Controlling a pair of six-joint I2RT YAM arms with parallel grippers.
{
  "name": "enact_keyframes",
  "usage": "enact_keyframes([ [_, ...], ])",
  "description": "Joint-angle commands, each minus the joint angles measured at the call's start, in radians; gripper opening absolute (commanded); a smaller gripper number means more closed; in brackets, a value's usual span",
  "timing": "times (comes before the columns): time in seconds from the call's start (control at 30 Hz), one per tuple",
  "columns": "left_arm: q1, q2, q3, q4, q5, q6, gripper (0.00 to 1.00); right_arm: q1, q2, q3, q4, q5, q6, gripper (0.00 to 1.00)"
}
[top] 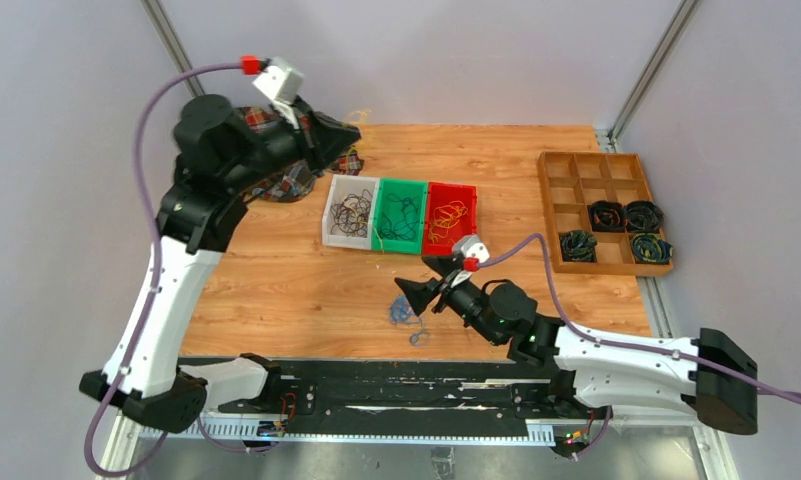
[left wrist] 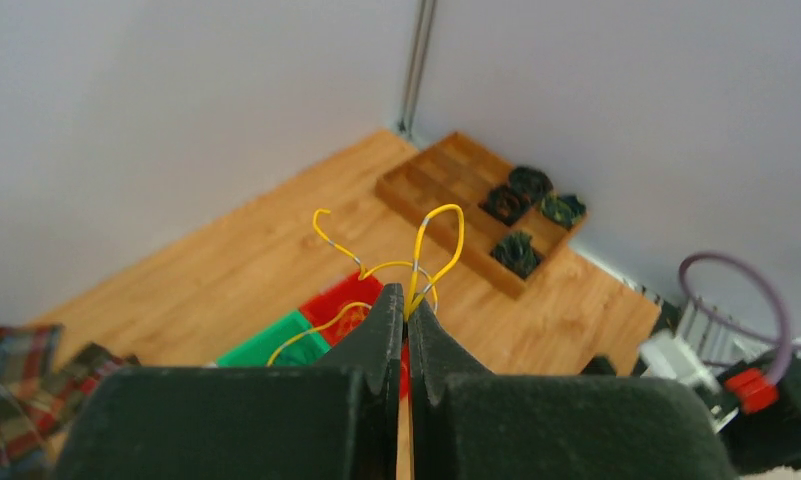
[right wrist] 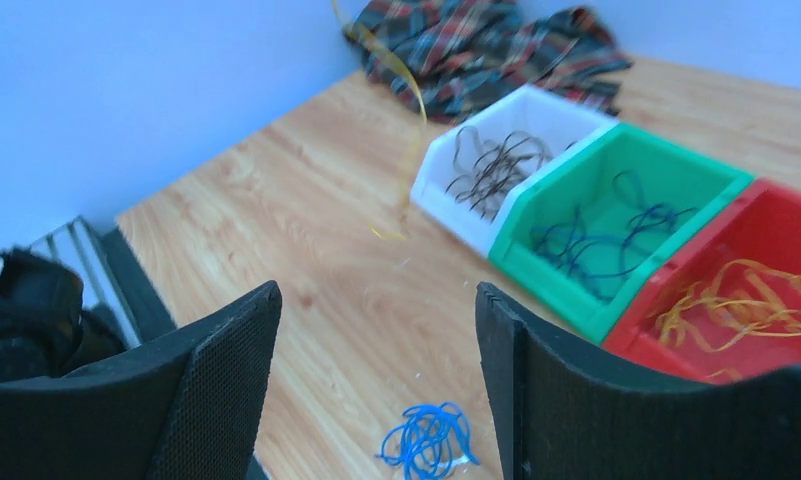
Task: Untangle the cables
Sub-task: Place the cable in the bin.
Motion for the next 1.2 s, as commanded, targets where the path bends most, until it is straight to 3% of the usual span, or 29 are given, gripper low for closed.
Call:
enact_keyframes([
  [0.0, -0.092, 0.046, -0.017, -0.031, 0.001, 0.010, 0.01, -0.031, -0.089, 0.058, -0.202, 0.191, -0.058, 0.71],
  [0.3, -0.215, 0.256, 0.065, 0.006, 0.008, 0.024, 0.01, -0.100, -0.211, 0.019, -0.318, 0.479, -0.052, 0.66],
  [0.63, -0.219, 0.483, 0.297, 0.104, 0.050, -0.032, 0.00, -0.178, -0.245, 0.020, -0.427, 0.502, -0.036, 0.66],
  [0.97, -0.221, 0.668, 0.317, 0.285, 0.081, -0.135, 0.00, -0.230, -0.260, -0.006, -0.433, 0.496, -0.016, 0.65],
  [1.17, -0.221, 0.754, 0.452, 0.298, 0.085, -0.153, 0.01, -0.249, -0.273, -0.022, -0.448, 0.485, 0.009, 0.64],
])
